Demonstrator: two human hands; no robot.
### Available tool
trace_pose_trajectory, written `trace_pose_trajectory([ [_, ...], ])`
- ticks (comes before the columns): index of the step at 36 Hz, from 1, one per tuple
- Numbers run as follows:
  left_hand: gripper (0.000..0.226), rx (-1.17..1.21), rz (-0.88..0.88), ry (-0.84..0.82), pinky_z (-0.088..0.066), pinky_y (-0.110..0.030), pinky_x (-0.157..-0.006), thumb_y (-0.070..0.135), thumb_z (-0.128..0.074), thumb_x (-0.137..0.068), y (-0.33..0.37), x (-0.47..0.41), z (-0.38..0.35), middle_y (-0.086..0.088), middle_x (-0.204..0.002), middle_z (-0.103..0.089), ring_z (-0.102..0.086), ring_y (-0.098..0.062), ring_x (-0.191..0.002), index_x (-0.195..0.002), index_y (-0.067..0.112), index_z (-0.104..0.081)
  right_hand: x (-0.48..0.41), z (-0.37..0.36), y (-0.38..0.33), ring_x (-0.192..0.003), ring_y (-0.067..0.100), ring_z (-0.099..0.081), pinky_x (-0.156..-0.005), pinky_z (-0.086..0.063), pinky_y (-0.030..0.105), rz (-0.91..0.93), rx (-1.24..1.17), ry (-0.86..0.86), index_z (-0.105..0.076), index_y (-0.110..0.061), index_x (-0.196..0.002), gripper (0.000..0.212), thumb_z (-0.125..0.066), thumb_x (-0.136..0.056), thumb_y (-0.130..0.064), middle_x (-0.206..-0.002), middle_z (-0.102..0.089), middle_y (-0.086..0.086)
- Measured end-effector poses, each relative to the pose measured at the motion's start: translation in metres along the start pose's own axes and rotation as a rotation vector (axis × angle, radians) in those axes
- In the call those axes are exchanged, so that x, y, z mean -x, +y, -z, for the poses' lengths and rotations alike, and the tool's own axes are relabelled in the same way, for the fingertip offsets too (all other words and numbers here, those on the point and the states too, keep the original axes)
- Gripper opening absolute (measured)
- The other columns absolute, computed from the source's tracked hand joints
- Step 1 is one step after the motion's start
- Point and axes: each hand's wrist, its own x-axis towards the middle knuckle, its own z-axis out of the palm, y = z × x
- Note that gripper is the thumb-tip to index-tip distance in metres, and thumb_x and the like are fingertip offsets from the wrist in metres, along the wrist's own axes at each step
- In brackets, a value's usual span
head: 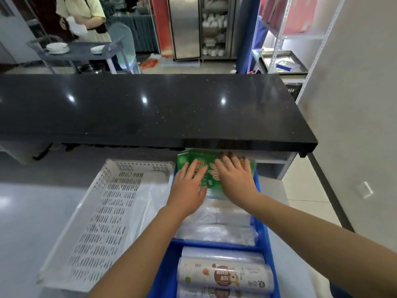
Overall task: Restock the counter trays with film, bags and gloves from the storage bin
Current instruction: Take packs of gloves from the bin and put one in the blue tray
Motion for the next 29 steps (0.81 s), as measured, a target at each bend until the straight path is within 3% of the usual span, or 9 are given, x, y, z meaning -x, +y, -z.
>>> trace_pose_trajectory([
  [6, 0.065, -0.196, -0.071, -0.007, 0.011, -0.039, -0.117, 0.048, -0.038, -0.1, -0.01, -0.019, -0.016, 0.001, -0.167, 0.005, 0.007, -0.027, -0.152, -0.157, 0.032, -0.011, 0.041, -0.019, 0.01, -0.152, 0.031, -0.003, -0.121, -0.002, 0.055, -0.123, -0.078, -0.03, -0.016, -0.029, -0.156, 0.062, -0.03, -0.099, -0.048, -0.166, -0.013, 0.004],
  [10, 0.068, -0.227, -0.07, -0.035, -0.001, -0.047, -0.121, 0.056, -0.035, -0.097, -0.017, -0.028, -0.021, 0.001, -0.167, 0.0, 0.002, -0.028, -0.152, -0.157, 0.034, -0.01, 0.043, -0.03, 0.021, -0.152, 0.029, 0.004, -0.123, -0.005, 0.048, -0.184, -0.166, -0.105, -0.011, -0.031, -0.157, 0.062, -0.025, -0.1, -0.052, -0.167, -0.005, 0.003],
  [16, 0.077, -0.218, -0.027, -0.052, -0.009, -0.049, -0.119, 0.064, -0.036, -0.093, -0.021, -0.039, -0.024, 0.0, -0.167, -0.002, -0.001, -0.029, -0.151, -0.157, 0.035, -0.004, 0.029, -0.036, 0.035, -0.15, 0.027, 0.018, -0.124, -0.002, 0.044, -0.13, -0.283, -0.163, -0.002, -0.024, -0.158, 0.067, -0.029, -0.102, -0.048, -0.166, 0.005, 0.003],
  [22, 0.079, -0.211, -0.015, -0.083, -0.016, -0.049, -0.119, 0.067, -0.034, -0.092, -0.022, -0.046, -0.027, 0.001, -0.167, -0.002, -0.002, -0.027, -0.152, -0.156, 0.038, 0.001, 0.024, -0.038, 0.047, -0.146, 0.018, 0.023, -0.119, 0.006, 0.035, -0.097, -0.344, -0.165, 0.007, -0.032, -0.156, 0.07, -0.032, -0.101, -0.05, -0.164, 0.009, -0.003],
  [29, 0.081, -0.177, 0.02, -0.098, -0.012, -0.049, -0.119, 0.07, -0.031, -0.091, -0.02, -0.04, -0.036, 0.003, -0.167, 0.002, 0.003, -0.027, -0.152, -0.156, 0.036, 0.004, 0.022, -0.034, 0.054, -0.152, 0.025, 0.005, -0.12, 0.0, 0.046, -0.079, -0.255, -0.231, 0.006, -0.035, -0.155, 0.07, -0.023, -0.097, -0.061, -0.166, 0.0, -0.001],
])
